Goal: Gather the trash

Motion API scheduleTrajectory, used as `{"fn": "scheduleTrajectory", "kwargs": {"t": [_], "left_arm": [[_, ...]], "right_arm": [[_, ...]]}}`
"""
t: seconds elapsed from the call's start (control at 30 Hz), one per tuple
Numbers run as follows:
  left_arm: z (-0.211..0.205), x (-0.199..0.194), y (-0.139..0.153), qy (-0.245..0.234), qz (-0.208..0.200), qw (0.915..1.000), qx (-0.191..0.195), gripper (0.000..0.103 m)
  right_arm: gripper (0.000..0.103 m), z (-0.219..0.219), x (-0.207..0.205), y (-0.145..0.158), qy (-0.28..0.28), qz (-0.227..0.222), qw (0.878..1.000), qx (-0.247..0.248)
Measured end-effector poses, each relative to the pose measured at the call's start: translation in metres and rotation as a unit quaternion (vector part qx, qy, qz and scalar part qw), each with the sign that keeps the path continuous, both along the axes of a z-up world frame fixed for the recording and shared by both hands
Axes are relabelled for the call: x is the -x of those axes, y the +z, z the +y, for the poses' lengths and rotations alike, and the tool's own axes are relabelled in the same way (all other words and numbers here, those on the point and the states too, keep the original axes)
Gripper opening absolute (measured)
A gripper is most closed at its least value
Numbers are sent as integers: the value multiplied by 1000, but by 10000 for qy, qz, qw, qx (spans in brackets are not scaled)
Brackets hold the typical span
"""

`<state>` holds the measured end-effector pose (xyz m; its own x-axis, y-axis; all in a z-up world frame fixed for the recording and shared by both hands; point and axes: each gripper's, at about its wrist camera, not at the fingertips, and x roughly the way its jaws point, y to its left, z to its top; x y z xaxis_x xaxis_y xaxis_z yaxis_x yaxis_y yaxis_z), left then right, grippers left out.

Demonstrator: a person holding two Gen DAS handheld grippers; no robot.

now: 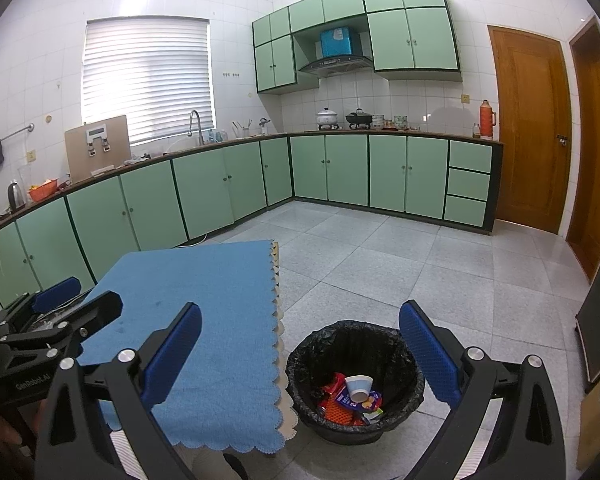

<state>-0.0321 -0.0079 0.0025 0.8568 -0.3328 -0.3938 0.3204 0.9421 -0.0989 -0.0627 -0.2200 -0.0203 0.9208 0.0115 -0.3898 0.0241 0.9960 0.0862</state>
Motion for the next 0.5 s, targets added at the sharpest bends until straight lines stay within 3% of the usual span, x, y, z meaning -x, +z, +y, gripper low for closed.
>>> {"fn": "scheduleTrajectory", "kwargs": {"t": [0.5], "left_arm": [[4, -3, -1, 6, 16, 10000, -28, 92]], "right_arm": [[97, 2, -1, 0, 6, 5, 10000, -9]]}}
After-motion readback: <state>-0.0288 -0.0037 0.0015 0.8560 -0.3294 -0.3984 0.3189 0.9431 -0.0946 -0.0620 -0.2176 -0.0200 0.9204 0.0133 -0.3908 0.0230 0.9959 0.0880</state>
